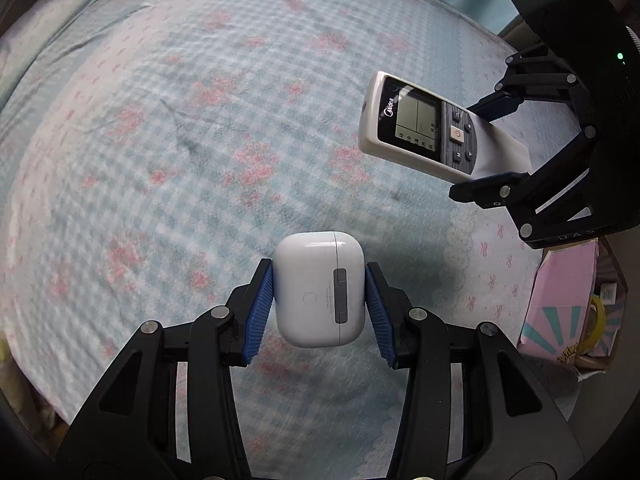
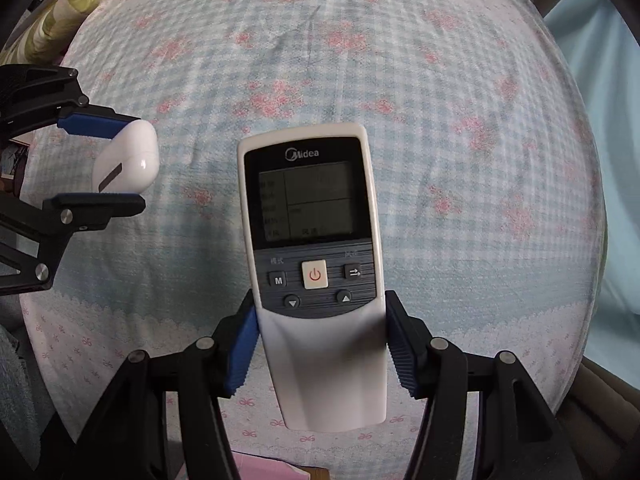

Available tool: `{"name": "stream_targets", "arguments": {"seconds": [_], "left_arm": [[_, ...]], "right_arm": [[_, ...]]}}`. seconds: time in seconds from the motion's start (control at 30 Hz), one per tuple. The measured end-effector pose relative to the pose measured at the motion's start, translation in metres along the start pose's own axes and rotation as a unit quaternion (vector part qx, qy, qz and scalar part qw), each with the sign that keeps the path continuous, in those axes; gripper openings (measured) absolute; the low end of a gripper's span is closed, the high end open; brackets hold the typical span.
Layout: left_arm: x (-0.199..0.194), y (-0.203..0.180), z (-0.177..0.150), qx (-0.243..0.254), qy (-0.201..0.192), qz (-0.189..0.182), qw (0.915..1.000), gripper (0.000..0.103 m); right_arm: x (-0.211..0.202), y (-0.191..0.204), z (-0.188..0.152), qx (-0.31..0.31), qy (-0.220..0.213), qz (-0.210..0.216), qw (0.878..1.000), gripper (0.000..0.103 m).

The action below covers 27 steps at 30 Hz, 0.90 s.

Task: Organize rigid objects
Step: 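Carry the earbud case and remote into the cardboard box and open both tools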

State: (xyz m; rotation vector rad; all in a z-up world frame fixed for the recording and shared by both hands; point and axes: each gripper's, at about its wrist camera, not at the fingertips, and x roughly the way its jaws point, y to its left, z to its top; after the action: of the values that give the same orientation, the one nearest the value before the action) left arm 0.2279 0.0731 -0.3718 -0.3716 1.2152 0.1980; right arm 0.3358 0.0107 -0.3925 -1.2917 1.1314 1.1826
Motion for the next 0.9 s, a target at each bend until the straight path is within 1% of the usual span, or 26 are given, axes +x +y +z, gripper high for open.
{"name": "stream_targets", "arguments": {"seconds": [0.1, 0.23, 0.3, 0.37, 0.5, 0.6, 0.73, 0.83, 0.9], "left_arm": [[-0.017, -0.014, -0.001, 0.016, -0.005, 0.002, 0.9999, 0.041], [-0.040, -0.019, 0.005, 0.030, -0.015, -0.003, 0.9994, 0.041], [-0.055, -0.026, 0.004, 0.042, -0.019, -0.009, 0.9989, 0.041], [-0.069, -0.034, 0.005, 0.062, -0.029, -0.006, 0.9976, 0.041], [-0.099, -0.051, 0.002, 0.091, -0.043, -0.008, 0.9949, 0.041], [-0.119, -0.068, -0.002, 0.116, -0.052, -0.014, 0.9917, 0.041], [-0.139, -0.099, -0.007, 0.156, -0.065, -0.028, 0.9853, 0.041], [-0.149, -0.127, -0.011, 0.183, -0.069, -0.042, 0.9798, 0.041], [-0.153, -0.147, -0.015, 0.202, -0.071, -0.052, 0.9753, 0.041]], "right_arm": [[-0.028, 0.001, -0.009, 0.027, -0.009, -0.008, 1.000, 0.055], [-0.067, 0.008, -0.028, 0.071, -0.022, -0.011, 0.997, 0.055], [-0.081, 0.010, -0.045, 0.089, -0.029, -0.015, 0.995, 0.055], [-0.093, 0.015, -0.063, 0.115, -0.043, -0.015, 0.992, 0.055], [-0.130, 0.022, -0.100, 0.180, -0.070, -0.016, 0.981, 0.055], [-0.149, 0.031, -0.129, 0.220, -0.082, -0.022, 0.972, 0.055], [-0.169, 0.045, -0.172, 0.267, -0.090, -0.035, 0.959, 0.055], [-0.183, 0.052, -0.211, 0.307, -0.096, -0.039, 0.946, 0.055], [-0.187, 0.057, -0.238, 0.332, -0.092, -0.043, 0.938, 0.055]]}}
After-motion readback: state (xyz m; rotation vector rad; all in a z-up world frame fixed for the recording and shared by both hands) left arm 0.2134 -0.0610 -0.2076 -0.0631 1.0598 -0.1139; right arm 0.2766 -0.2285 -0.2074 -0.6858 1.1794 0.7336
